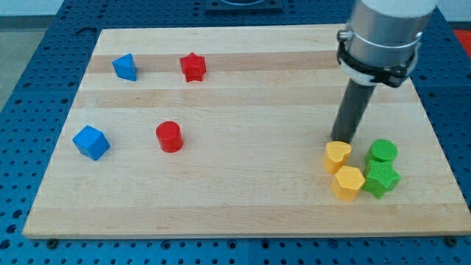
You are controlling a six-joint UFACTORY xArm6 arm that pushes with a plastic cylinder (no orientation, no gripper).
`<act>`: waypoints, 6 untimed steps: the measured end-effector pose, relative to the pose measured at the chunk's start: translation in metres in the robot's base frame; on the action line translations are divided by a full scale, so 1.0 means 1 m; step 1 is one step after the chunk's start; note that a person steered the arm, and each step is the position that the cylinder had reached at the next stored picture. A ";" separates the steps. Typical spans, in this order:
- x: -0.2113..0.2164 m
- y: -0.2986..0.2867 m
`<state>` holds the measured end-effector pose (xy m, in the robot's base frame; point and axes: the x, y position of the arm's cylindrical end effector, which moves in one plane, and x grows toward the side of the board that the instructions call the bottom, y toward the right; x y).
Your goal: Slide the yellow heart to the green circle
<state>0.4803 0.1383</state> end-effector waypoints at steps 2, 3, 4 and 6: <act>0.006 -0.075; 0.022 -0.082; 0.026 -0.075; 0.026 -0.036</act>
